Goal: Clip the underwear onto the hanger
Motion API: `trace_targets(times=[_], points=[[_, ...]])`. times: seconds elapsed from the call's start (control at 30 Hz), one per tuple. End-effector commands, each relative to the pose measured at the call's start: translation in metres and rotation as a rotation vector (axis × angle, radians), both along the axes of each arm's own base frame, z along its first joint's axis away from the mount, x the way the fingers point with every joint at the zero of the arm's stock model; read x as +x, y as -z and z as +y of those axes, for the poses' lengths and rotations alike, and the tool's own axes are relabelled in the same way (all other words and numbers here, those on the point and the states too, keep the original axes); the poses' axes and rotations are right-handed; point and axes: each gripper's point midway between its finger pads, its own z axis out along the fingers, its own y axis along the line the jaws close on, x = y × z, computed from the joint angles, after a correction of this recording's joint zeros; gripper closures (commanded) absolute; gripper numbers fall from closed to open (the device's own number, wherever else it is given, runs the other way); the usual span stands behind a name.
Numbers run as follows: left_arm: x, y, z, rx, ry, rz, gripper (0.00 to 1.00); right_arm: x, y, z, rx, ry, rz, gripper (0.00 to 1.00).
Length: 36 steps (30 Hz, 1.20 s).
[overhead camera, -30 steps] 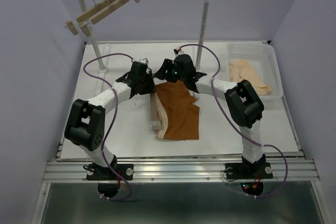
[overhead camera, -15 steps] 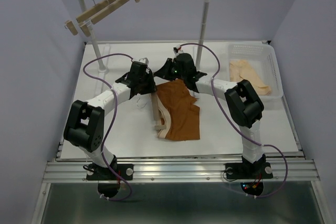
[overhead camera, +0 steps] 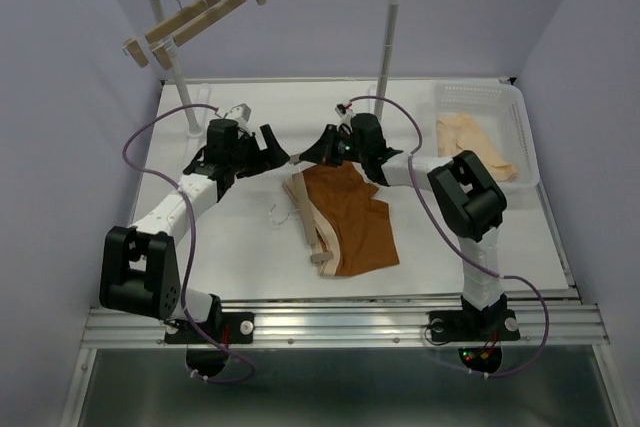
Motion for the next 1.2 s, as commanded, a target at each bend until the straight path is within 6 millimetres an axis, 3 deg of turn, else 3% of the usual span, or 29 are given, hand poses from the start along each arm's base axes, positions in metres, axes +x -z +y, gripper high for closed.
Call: trace_targets(times=[0.0,0.07,0.23,0.43,0.73,0.93,0.97,1.1,1.17], points=[[0.004,-0.030,0.006,-0.102,0.099,-0.147,0.01,-0.020,-0.067,0.002,0.182,-0.194,-0.151,0.99],[0.001,-0.037,0.005,-0.136,0.135,-0.178,0.01,-0.024,-0.075,0.000,0.224,-0.230,-0.179,0.99],[-0.012,-0.050,-0.021,-0.300,0.331,-0.270,0.01,-0.044,-0.102,-0.007,0.380,-0.335,-0.189,0.99],[-0.021,-0.070,-0.033,-0.387,0.428,-0.357,0.01,-0.045,-0.096,-0.005,0.400,-0.342,-0.139,0.99],[-0.015,-0.065,-0.036,-0.401,0.432,-0.343,0.01,-0.059,-0.107,-0.010,0.534,-0.380,-0.104,0.99],[-0.020,-0.074,-0.046,-0.425,0.470,-0.363,0.02,-0.052,-0.096,-0.009,0.476,-0.330,-0.104,0.99],[-0.020,-0.077,-0.047,-0.427,0.474,-0.378,0.03,-0.051,-0.095,-0.009,0.467,-0.326,-0.111,0.99],[-0.023,-0.078,-0.058,-0.457,0.501,-0.361,0.30,-0.049,-0.096,-0.011,0.455,-0.304,-0.127,0.99],[-0.025,-0.078,-0.060,-0.465,0.512,-0.357,0.34,-0.049,-0.096,-0.011,0.457,-0.306,-0.124,0.99]])
